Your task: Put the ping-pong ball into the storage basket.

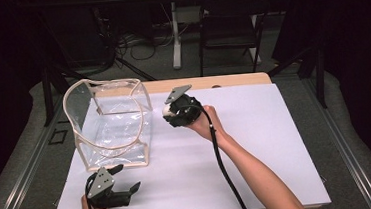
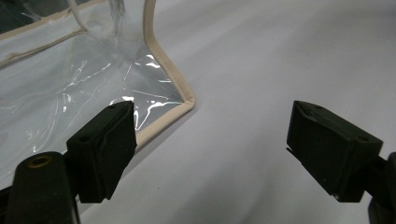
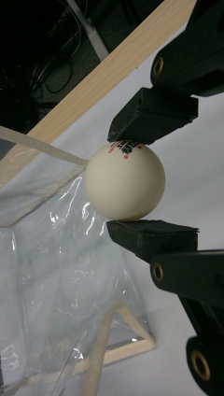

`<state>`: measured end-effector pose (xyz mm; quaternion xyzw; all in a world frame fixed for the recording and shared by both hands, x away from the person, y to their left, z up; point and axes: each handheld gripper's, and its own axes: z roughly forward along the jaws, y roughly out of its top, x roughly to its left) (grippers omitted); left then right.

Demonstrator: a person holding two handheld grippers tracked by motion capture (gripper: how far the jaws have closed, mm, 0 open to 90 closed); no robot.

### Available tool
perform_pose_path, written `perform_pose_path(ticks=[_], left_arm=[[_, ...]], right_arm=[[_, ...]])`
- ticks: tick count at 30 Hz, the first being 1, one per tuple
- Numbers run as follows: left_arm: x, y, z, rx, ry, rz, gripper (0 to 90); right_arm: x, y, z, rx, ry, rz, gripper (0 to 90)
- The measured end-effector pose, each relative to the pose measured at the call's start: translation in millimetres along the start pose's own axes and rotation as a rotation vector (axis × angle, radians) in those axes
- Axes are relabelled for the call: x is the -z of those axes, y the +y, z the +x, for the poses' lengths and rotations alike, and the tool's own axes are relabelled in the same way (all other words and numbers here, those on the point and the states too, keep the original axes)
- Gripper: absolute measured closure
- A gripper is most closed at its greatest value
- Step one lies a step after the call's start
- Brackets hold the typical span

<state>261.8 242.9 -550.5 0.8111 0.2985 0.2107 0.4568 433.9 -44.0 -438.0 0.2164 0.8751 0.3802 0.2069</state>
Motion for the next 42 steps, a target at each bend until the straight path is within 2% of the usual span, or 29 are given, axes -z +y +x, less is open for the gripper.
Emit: perform_pose_path(ticks=[3, 8, 15, 42], left_arm=[[-0.3, 0.0, 0.1, 0.000, -0.001, 0.000, 16.3], [-0.5, 0.0, 0.1, 0.000, -0.002, 0.001, 16.3], [-0.3, 0.0, 0.1, 0.001, -0.001, 0.000, 16.3], [-0.3, -0.1, 0.2, 0.003, -0.001, -0.001, 16.3]], right_arm=[[2.0, 2.0, -2.1, -0.015, 0.008, -0.006, 50.5], [4.6, 5.4, -3.9, -0.005, -0.002, -0.008, 50.5], [7.8, 10.5, -5.8, -0.015, -0.005, -0.010, 50.5], [19.8, 31.7, -11.3, 0.010, -0.030, -0.018, 50.5]])
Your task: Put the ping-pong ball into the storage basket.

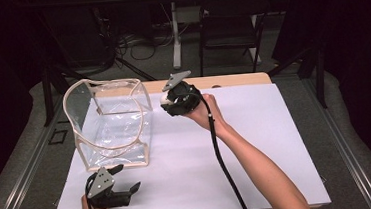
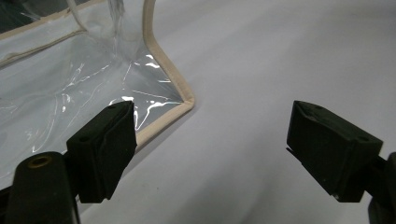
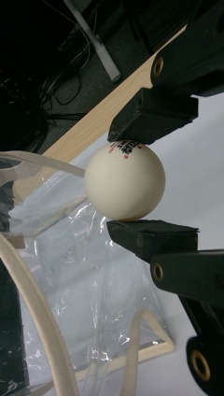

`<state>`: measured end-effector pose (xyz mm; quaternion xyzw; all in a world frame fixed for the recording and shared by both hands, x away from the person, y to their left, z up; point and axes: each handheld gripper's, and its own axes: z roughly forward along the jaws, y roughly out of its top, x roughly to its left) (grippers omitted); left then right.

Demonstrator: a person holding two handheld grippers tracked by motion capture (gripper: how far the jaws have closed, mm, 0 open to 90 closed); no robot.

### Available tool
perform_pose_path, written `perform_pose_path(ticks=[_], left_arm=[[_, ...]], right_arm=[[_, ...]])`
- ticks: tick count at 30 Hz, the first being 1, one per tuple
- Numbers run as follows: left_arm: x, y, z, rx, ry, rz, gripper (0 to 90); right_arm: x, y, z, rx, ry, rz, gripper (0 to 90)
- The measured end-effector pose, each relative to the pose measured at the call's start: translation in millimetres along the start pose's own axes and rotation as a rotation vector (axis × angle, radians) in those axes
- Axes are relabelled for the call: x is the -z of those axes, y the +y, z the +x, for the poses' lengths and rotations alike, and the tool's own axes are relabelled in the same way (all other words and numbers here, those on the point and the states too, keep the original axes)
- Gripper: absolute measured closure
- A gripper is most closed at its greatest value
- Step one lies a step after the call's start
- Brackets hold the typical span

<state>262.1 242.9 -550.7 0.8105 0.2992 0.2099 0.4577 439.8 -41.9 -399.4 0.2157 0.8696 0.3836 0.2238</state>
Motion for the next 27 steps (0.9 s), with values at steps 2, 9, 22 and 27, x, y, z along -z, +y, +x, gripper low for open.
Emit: perform_pose_path(ticks=[2, 9, 22, 27], left_arm=[[0.0, 0.0, -0.1, 0.000, 0.000, 0.000, 16.3], [-0.1, -0.1, 0.2, 0.000, -0.001, 0.002, 16.3], [0.1, -0.2, 0.3, 0.000, -0.001, 0.002, 16.3], [0.0, -0.2, 0.4, 0.000, -0.002, 0.002, 16.3]], right_arm=[[0.0, 1.6, -0.5, 0.008, -0.001, 0.000, 50.4], [0.4, 7.7, -1.3, 0.012, -0.005, -0.004, 50.5], [2.6, 19.4, -2.7, 0.025, -0.014, -0.010, 50.5], [3.6, 23.7, -3.3, 0.027, -0.019, -0.016, 50.5]])
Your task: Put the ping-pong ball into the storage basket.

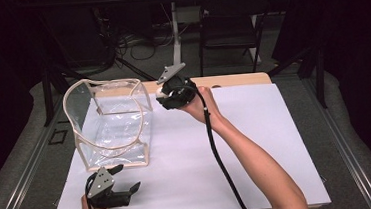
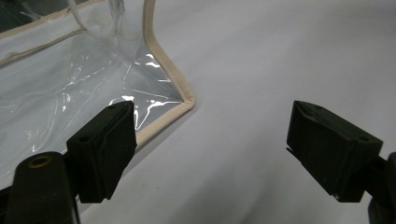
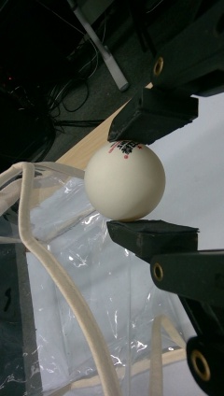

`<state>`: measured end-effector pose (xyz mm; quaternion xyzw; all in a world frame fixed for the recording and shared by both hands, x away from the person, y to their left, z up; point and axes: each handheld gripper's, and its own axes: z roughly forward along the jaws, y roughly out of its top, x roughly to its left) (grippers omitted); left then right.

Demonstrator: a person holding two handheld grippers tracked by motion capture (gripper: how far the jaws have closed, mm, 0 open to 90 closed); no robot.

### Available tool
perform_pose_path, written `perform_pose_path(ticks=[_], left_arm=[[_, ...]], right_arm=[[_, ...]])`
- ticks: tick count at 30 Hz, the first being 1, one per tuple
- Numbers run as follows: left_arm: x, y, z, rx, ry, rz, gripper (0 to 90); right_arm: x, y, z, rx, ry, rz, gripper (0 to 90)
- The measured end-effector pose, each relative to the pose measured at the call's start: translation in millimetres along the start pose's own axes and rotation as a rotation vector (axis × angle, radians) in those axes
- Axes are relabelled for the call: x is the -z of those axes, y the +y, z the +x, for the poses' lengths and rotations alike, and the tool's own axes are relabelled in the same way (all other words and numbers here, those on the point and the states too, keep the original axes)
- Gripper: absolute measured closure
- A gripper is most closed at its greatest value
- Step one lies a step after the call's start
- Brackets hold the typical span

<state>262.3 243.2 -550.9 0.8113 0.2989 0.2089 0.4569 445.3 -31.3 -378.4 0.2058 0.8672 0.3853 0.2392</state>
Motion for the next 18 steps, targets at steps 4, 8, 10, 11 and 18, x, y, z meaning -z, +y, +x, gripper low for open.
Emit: perform_pose_path(ticks=[4, 8, 10, 11, 18], left_arm=[[-0.1, 0.1, -0.2, -0.001, 0.000, -0.001, 16.3], [0.0, 0.0, -0.1, 0.000, 0.000, 0.000, 16.3], [0.1, 0.0, -0.1, 0.000, -0.001, -0.001, 16.3], [0.1, 0.0, -0.1, 0.000, 0.000, -0.001, 16.3], [-0.1, 0.0, -0.2, 0.000, 0.000, 0.000, 16.3]], right_arm=[[1.0, 3.8, -0.5, 0.005, -0.002, -0.004, 50.5], [1.8, 6.7, 0.5, 0.008, -0.003, -0.008, 50.5], [2.5, 8.1, 0.9, 0.011, -0.004, -0.009, 50.5], [2.8, 8.7, 0.9, 0.011, -0.003, -0.010, 50.5], [3.5, 13.7, 2.6, 0.019, -0.006, -0.013, 50.5]])
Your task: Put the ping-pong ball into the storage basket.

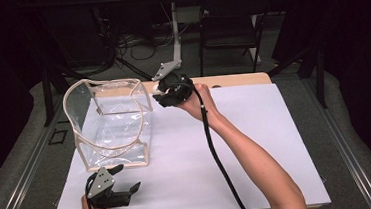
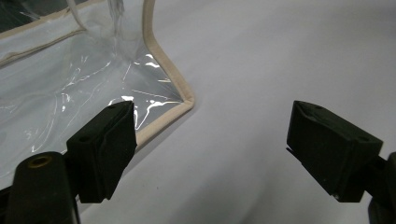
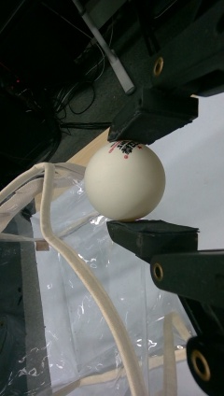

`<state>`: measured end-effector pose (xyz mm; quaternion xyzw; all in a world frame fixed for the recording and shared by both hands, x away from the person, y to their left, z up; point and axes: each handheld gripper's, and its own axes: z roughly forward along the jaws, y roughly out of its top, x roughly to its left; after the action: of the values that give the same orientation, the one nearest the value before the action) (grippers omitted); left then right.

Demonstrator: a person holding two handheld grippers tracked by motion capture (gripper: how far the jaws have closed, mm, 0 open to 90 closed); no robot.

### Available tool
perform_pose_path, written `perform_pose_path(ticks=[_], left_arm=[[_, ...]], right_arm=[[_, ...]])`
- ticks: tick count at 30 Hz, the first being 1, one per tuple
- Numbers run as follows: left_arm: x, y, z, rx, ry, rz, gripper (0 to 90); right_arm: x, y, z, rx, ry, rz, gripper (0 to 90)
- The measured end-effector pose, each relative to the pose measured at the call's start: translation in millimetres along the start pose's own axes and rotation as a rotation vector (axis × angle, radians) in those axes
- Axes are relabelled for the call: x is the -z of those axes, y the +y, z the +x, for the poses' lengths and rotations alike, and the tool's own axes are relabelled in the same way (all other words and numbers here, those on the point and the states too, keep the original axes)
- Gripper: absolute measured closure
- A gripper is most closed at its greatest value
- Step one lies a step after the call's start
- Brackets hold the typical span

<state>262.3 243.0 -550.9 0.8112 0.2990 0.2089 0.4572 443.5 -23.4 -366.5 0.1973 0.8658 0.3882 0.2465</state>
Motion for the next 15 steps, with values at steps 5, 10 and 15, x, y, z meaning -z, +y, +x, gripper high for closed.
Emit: perform_pose_path(ticks=[5, 10, 15], left_arm=[[0.1, 0.0, -0.1, -0.001, 0.000, 0.000, 16.3], [0.2, -0.1, 0.2, 0.000, -0.001, -0.001, 16.3], [0.2, 0.1, -0.2, -0.002, -0.001, 0.000, 16.3]], right_arm=[[-0.5, 4.0, 3.0, 0.009, 0.004, -0.003, 50.5], [-1.0, 8.0, 5.9, 0.018, 0.005, -0.008, 50.5], [-0.8, 11.7, 9.0, 0.022, 0.006, -0.009, 50.5]])
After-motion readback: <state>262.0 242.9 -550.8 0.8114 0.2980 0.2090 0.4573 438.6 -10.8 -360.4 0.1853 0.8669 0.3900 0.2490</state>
